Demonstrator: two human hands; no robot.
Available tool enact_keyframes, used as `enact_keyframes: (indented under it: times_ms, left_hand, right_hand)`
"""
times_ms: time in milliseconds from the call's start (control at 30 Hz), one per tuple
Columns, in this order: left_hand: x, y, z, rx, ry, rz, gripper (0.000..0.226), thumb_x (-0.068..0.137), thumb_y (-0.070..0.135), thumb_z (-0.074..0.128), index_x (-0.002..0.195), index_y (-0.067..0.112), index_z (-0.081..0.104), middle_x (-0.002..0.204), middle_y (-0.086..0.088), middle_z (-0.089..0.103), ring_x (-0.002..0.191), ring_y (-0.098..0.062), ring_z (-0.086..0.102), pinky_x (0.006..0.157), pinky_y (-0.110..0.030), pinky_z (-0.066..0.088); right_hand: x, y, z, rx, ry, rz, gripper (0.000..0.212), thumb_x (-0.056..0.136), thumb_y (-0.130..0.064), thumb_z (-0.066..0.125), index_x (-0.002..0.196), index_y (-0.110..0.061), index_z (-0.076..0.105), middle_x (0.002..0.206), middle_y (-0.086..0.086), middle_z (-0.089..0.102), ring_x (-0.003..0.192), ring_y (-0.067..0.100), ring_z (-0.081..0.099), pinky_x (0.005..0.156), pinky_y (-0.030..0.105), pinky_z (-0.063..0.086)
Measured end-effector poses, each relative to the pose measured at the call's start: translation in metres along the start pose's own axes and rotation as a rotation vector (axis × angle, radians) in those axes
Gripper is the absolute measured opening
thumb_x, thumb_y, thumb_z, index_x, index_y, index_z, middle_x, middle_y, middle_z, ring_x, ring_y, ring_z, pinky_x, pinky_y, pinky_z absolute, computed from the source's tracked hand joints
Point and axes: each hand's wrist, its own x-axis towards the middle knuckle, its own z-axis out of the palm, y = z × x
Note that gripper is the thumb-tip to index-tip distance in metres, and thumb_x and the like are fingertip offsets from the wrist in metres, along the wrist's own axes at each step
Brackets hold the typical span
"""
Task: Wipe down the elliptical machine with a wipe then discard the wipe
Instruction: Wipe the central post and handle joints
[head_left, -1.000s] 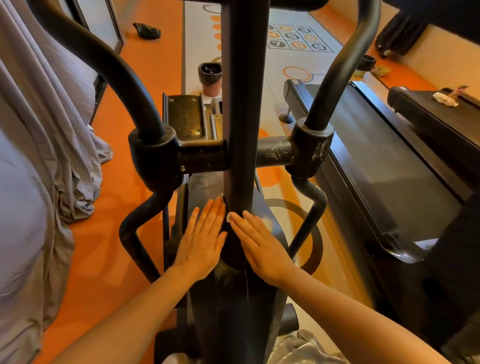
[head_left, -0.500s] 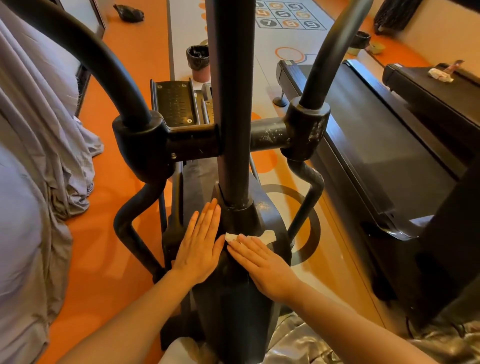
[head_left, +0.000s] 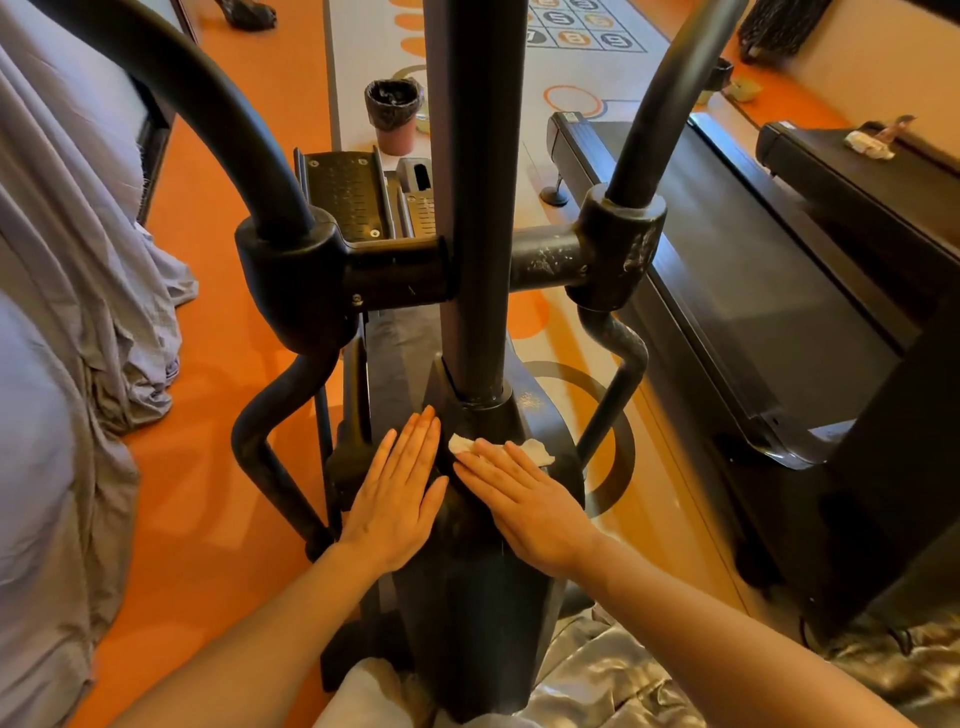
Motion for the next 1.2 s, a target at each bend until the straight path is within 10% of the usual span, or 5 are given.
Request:
enact_keyframes:
  times_ms: [300,500,1200]
  left_hand:
    - [0.015,0.005,-0.02,0.023,0.049,0.117,0.065,0.102,0.038,0.03,0.157,0.012,0.009,0.165,-0.009,0.012,0.152,-0.019,0.011,0.123,-0.036,0.006]
    - [0.029,0.014,-0.041,0.008,0.115,0.207,0.064,0.1,0.036,0.035,0.155,0.01,0.016,0.161,-0.01,0.022,0.149,-0.021,0.02,0.123,-0.035,0.006]
    - [0.069,0.024,-0.098,0.138,0.281,0.323,0.057,0.099,0.035,0.039,0.148,0.006,0.036,0.157,-0.014,0.031,0.147,-0.026,0.025,0.123,-0.038,0.01]
  right_hand:
    - [0.006,0.016,-0.034,0.14,0.035,-0.08,0.078,0.086,-0.001,0.069,0.152,-0.016,0.028,0.159,-0.001,0.026,0.145,0.017,0.03,0.112,0.038,0.038]
    - [0.017,0.011,-0.055,0.03,0.111,-0.011,0.089,0.067,-0.002,0.086,0.144,-0.008,0.043,0.144,0.013,0.05,0.126,0.031,0.054,0.102,0.034,0.041]
    - [0.038,0.013,-0.11,-0.243,0.446,0.128,0.039,0.086,-0.033,0.057,0.115,-0.011,0.068,0.109,0.009,0.068,0.093,0.027,0.067,0.077,0.035,0.054]
